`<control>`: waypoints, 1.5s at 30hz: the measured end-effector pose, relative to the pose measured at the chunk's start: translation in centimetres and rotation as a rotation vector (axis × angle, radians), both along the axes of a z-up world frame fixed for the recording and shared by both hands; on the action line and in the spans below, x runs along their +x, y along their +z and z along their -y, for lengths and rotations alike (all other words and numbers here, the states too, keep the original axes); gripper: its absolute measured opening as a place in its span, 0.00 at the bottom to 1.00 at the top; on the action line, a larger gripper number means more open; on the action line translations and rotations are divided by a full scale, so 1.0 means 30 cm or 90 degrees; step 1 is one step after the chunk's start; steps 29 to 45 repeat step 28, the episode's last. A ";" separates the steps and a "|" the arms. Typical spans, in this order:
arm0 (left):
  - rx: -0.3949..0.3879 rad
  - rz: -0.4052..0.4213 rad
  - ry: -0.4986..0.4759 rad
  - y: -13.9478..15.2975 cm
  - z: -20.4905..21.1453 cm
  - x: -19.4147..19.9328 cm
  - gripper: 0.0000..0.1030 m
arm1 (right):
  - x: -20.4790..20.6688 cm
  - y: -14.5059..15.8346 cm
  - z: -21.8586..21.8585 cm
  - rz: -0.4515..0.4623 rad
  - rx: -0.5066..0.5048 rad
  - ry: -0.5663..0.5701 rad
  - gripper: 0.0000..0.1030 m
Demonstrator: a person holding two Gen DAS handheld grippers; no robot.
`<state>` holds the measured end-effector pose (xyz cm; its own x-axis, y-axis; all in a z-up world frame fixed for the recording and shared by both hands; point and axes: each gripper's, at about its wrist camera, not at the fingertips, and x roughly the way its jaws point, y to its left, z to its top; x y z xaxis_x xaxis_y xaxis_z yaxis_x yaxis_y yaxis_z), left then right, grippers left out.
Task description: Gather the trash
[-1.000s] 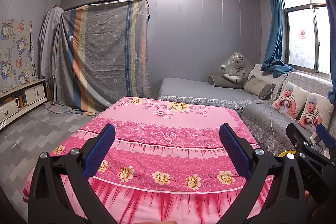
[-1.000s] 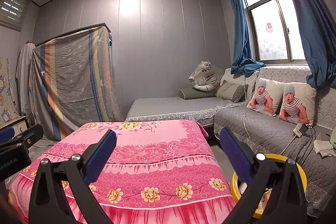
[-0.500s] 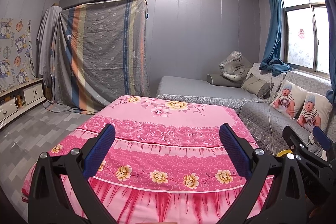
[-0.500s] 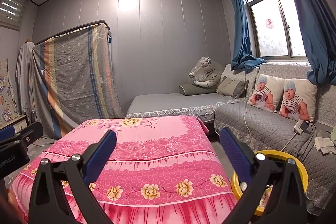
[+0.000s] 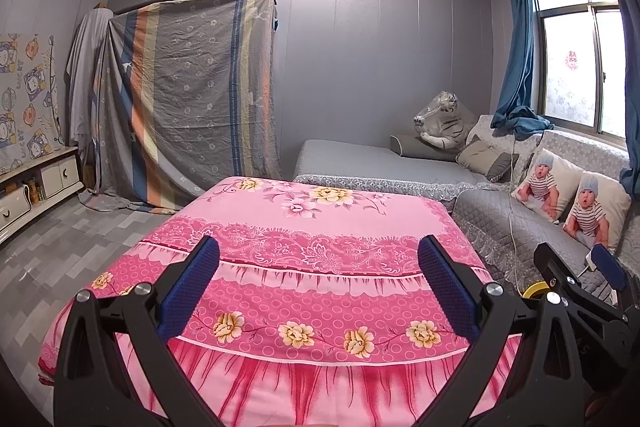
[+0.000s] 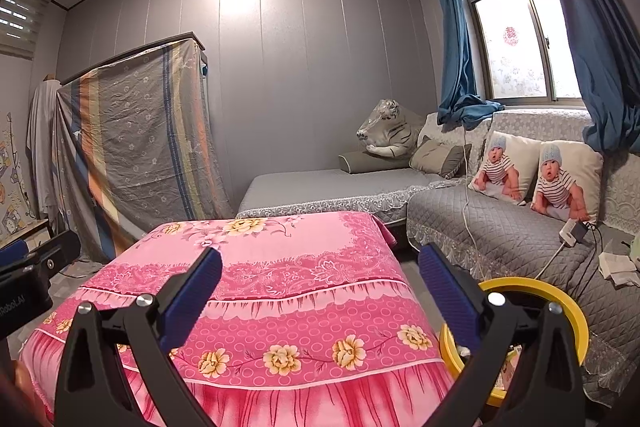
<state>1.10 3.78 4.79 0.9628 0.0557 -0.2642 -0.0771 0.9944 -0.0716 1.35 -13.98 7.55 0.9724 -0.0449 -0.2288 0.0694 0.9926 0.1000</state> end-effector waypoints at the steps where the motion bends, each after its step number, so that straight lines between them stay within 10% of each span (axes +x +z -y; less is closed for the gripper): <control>1: 0.000 0.000 0.000 0.000 0.000 0.000 0.92 | 0.001 -0.001 0.000 -0.001 0.001 0.000 0.92; 45: -0.024 -0.038 -0.022 -0.027 -0.006 0.035 0.92 | 0.011 -0.015 0.020 -0.017 0.015 -0.002 0.92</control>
